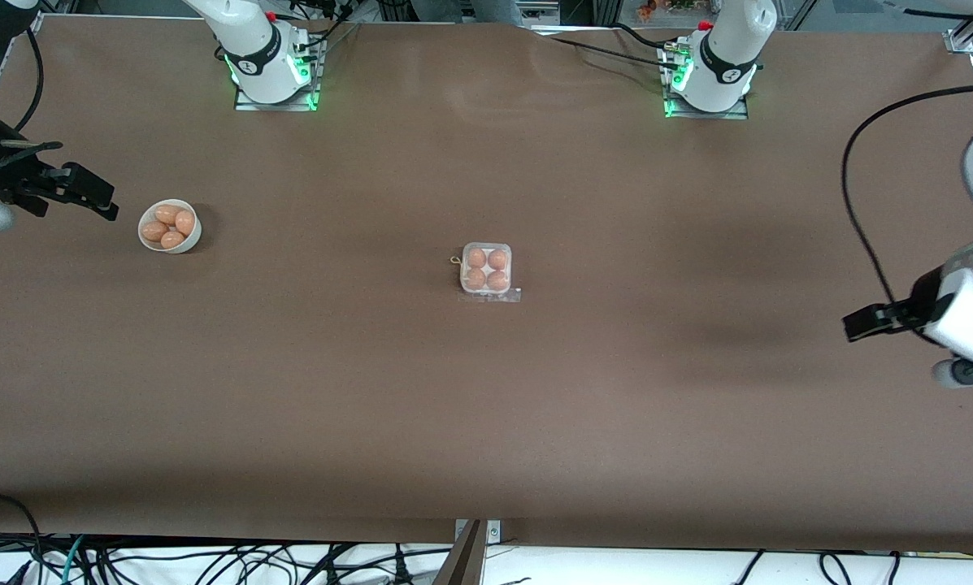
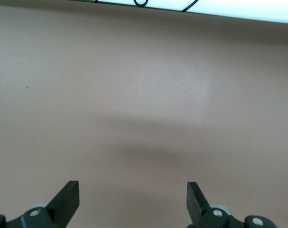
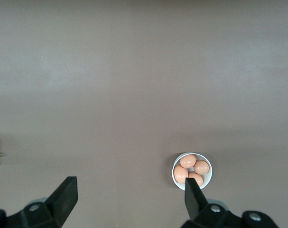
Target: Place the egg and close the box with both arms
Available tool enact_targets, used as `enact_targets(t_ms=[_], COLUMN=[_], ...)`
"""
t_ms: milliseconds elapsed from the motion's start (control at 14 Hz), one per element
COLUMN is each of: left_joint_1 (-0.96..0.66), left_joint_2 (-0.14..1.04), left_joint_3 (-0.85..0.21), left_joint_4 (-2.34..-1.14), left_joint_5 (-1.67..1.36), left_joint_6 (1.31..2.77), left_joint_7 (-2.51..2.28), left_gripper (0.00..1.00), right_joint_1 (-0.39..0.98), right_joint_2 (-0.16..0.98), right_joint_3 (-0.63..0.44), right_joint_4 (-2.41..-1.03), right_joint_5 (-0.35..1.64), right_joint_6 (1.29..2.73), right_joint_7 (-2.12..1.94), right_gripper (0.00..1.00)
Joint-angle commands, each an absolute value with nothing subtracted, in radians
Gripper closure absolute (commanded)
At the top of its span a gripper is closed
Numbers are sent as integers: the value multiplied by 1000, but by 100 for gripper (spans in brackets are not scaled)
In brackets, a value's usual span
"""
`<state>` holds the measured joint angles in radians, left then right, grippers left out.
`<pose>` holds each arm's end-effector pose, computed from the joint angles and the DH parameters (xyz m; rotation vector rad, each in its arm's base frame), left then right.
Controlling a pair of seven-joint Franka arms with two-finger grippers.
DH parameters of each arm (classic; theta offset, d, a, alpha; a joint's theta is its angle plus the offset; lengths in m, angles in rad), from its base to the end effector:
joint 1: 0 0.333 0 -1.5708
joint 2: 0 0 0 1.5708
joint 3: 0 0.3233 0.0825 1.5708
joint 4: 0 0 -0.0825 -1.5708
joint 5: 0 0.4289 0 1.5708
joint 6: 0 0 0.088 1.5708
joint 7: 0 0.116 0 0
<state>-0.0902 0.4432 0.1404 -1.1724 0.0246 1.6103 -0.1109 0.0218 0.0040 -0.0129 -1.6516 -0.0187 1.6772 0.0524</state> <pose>0.7318 0.0173 0.5391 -3.0487 -0.2241 -0.0025 0.6086 0.0035 0.5878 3.1227 -0.0651 0.0346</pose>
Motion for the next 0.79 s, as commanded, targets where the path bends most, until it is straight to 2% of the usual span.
enact_targets(t_ms=[0, 357, 571, 714], left_joint_1=[-40, -12, 96, 101], left_joint_2=[342, 218, 206, 207], left_joint_3=[71, 61, -44, -57], left_joint_4=[-1313, -1520, -1537, -1539], left_joint_5=[44, 45, 44, 44], left_joint_6=[1623, 1720, 1713, 1713], left_joint_7=[-78, -77, -80, -80], left_gripper=[0, 0, 0, 0], right_joint_1=[18, 18, 18, 18], right_joint_2=[-3, -3, -3, -3], right_joint_3=[-8, -8, -8, -8], right_joint_4=[-1652, -1652, -1652, -1652], right_joint_5=[-26, -26, -26, -25], right_joint_6=[1667, 1667, 1667, 1667], right_joint_7=[38, 38, 38, 38], right_gripper=[0, 0, 0, 0])
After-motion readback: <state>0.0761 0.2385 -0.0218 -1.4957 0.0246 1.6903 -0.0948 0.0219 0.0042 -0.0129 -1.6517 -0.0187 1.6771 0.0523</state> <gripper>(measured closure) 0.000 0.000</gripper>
